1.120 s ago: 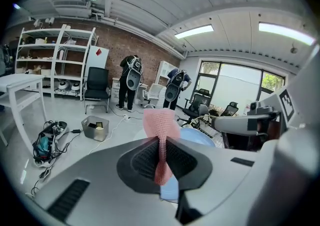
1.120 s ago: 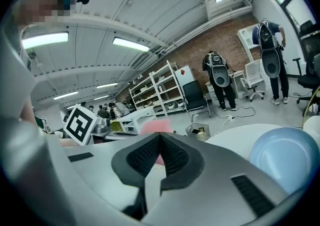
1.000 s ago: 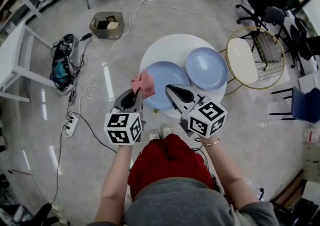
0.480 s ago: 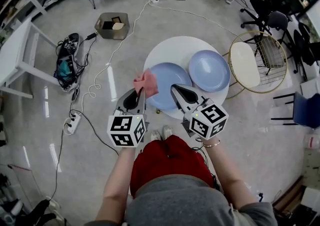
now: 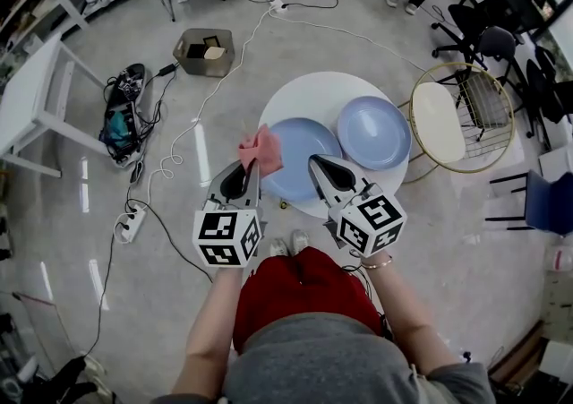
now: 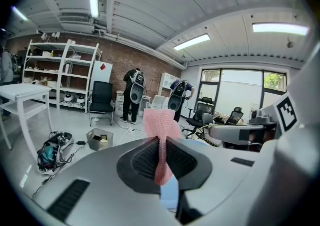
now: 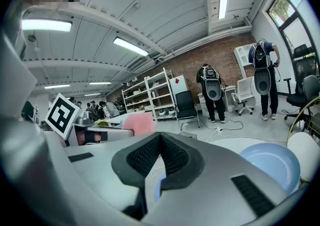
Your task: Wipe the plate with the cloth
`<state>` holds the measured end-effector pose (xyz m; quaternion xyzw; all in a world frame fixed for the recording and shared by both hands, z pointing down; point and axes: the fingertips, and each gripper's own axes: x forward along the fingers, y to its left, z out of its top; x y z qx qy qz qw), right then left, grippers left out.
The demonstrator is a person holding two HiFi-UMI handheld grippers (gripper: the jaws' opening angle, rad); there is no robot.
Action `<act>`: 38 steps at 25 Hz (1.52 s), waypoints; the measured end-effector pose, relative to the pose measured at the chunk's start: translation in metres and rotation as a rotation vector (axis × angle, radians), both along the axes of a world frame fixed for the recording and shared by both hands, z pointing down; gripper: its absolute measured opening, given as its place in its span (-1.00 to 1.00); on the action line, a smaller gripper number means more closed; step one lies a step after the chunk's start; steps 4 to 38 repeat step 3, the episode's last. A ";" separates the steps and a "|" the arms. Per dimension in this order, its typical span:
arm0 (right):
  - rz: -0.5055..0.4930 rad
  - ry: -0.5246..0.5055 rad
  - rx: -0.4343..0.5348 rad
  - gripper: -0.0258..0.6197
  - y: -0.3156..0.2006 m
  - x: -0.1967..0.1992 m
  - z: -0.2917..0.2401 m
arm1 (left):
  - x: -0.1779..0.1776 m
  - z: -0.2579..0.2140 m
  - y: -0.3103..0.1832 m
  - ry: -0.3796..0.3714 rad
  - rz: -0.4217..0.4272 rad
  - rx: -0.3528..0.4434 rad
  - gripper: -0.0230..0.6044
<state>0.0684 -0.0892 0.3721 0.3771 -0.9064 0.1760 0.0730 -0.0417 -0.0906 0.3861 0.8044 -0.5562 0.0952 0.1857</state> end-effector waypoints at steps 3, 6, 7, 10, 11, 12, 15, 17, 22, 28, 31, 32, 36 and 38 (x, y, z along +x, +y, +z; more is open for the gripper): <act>0.007 0.000 0.006 -0.83 0.001 0.003 -0.001 | 0.000 -0.001 0.003 -0.001 -0.006 0.002 -0.82; 0.007 0.000 0.006 -0.83 0.001 0.003 -0.001 | 0.000 -0.001 0.003 -0.001 -0.006 0.002 -0.82; 0.007 0.000 0.006 -0.83 0.001 0.003 -0.001 | 0.000 -0.001 0.003 -0.001 -0.006 0.002 -0.82; 0.007 0.000 0.006 -0.83 0.001 0.003 -0.001 | 0.000 -0.001 0.003 -0.001 -0.006 0.002 -0.82; 0.007 0.000 0.006 -0.83 0.001 0.003 -0.001 | 0.000 -0.001 0.003 -0.001 -0.006 0.002 -0.82; 0.007 0.000 0.006 -0.83 0.001 0.003 -0.001 | 0.000 -0.001 0.003 -0.001 -0.006 0.002 -0.82; 0.007 0.000 0.006 -0.83 0.001 0.003 -0.001 | 0.000 -0.001 0.003 -0.001 -0.006 0.002 -0.82; 0.007 0.000 0.006 -0.83 0.001 0.003 -0.001 | 0.000 -0.001 0.003 -0.001 -0.006 0.002 -0.82; 0.007 0.000 0.006 -0.83 0.001 0.003 -0.001 | 0.000 -0.001 0.003 -0.001 -0.006 0.002 -0.82; 0.007 0.000 0.006 -0.83 0.001 0.003 -0.001 | 0.000 -0.001 0.003 -0.001 -0.006 0.002 -0.82; 0.007 0.000 0.006 -0.83 0.001 0.003 -0.001 | 0.000 -0.001 0.003 -0.001 -0.006 0.002 -0.82; 0.007 0.000 0.006 -0.83 0.001 0.003 -0.001 | 0.000 -0.001 0.003 -0.001 -0.006 0.002 -0.82; 0.007 0.000 0.006 -0.83 0.001 0.003 -0.001 | 0.000 -0.001 0.003 -0.001 -0.006 0.002 -0.82; 0.007 0.000 0.006 -0.83 0.001 0.003 -0.001 | 0.000 -0.001 0.003 -0.001 -0.006 0.002 -0.82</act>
